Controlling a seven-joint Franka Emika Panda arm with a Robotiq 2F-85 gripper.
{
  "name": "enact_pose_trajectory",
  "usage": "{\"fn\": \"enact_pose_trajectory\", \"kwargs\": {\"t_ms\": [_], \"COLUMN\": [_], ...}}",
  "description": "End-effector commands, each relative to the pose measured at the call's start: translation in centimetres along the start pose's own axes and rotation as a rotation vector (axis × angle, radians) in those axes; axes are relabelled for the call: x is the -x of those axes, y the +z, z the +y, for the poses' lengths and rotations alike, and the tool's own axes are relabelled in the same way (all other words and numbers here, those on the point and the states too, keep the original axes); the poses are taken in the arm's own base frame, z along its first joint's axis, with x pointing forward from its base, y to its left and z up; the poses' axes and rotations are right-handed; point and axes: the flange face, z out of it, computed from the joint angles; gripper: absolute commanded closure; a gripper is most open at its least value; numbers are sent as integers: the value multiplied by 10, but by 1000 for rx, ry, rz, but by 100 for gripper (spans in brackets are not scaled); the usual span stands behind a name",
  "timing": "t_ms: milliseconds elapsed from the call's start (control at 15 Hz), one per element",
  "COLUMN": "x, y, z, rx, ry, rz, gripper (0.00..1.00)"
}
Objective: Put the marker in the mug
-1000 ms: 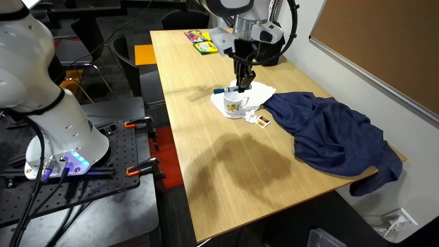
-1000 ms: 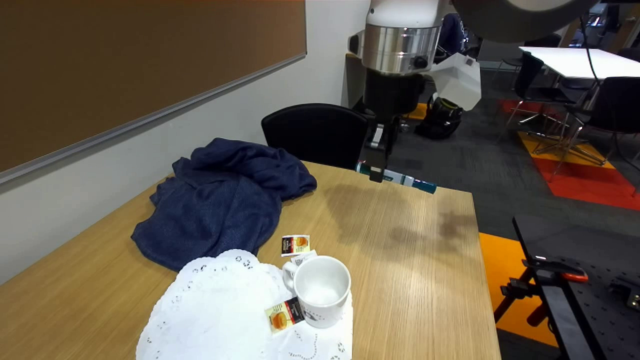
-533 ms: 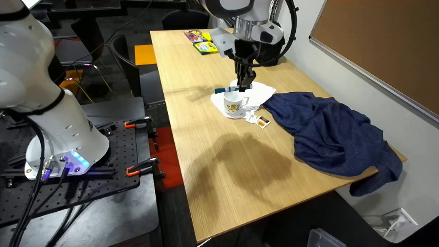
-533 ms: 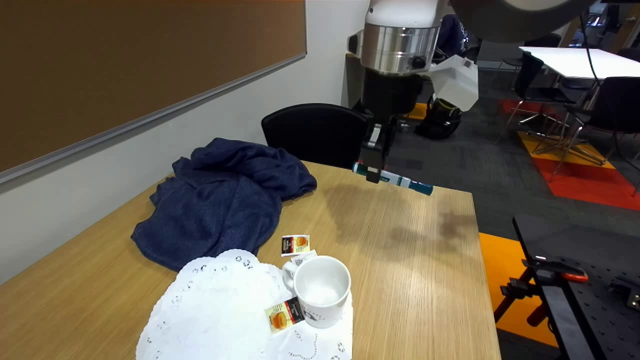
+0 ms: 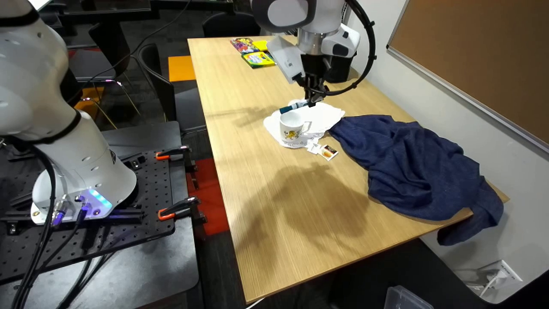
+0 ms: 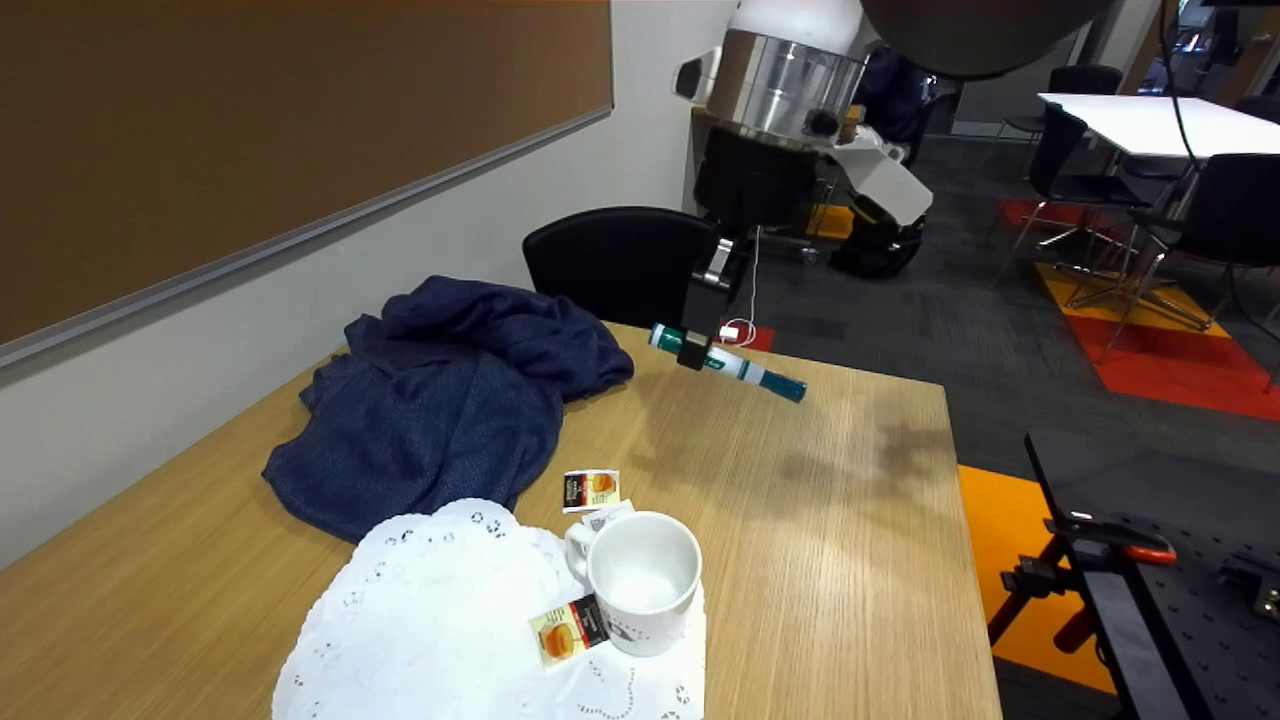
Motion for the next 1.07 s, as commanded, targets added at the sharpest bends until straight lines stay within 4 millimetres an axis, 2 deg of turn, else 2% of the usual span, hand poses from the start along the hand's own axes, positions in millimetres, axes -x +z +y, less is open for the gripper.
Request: {"fn": "enact_pose_trajectory", "kwargs": {"t_ms": [0, 400, 533, 867, 1000], "x": [1, -4, -5, 4, 15], "y": [4, -7, -9, -7, 6], "z": [2, -26, -29, -10, 1], "rx": [-61, -202, -258, -409, -475], "ry": [-85, -265, -306, -400, -445], "rz": [111, 300, 356, 502, 538], "gripper": [95, 95, 95, 95, 95]}}
